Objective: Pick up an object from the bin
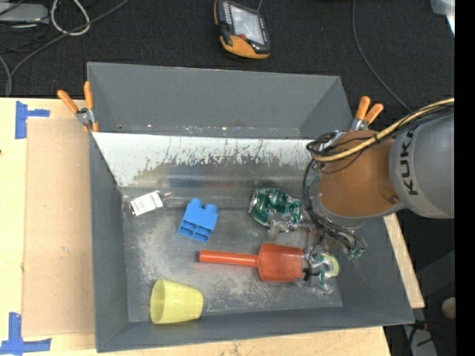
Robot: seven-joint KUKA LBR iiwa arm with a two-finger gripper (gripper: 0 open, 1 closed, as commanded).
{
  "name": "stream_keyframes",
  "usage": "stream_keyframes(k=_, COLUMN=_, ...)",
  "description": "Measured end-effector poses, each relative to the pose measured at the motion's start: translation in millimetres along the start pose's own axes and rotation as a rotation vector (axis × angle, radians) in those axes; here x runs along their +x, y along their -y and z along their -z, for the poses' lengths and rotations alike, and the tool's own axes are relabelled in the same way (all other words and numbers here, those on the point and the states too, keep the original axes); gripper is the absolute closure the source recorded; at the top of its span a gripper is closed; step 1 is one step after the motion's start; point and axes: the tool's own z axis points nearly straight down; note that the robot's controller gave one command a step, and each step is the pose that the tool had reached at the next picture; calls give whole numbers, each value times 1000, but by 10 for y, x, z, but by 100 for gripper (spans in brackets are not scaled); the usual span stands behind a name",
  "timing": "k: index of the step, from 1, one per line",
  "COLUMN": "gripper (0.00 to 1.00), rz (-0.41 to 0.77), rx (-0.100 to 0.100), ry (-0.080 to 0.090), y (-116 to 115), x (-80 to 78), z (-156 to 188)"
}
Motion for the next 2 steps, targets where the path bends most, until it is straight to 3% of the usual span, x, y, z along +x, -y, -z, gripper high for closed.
stream_keyframes(k=1, gripper=0, rz=34, rx=11, ry=11, y=-118, x=181, z=-166)
stream_keyframes(k=2, gripper=100, rz=-130, rx=6, ry=11, y=84, x=-789, z=-123)
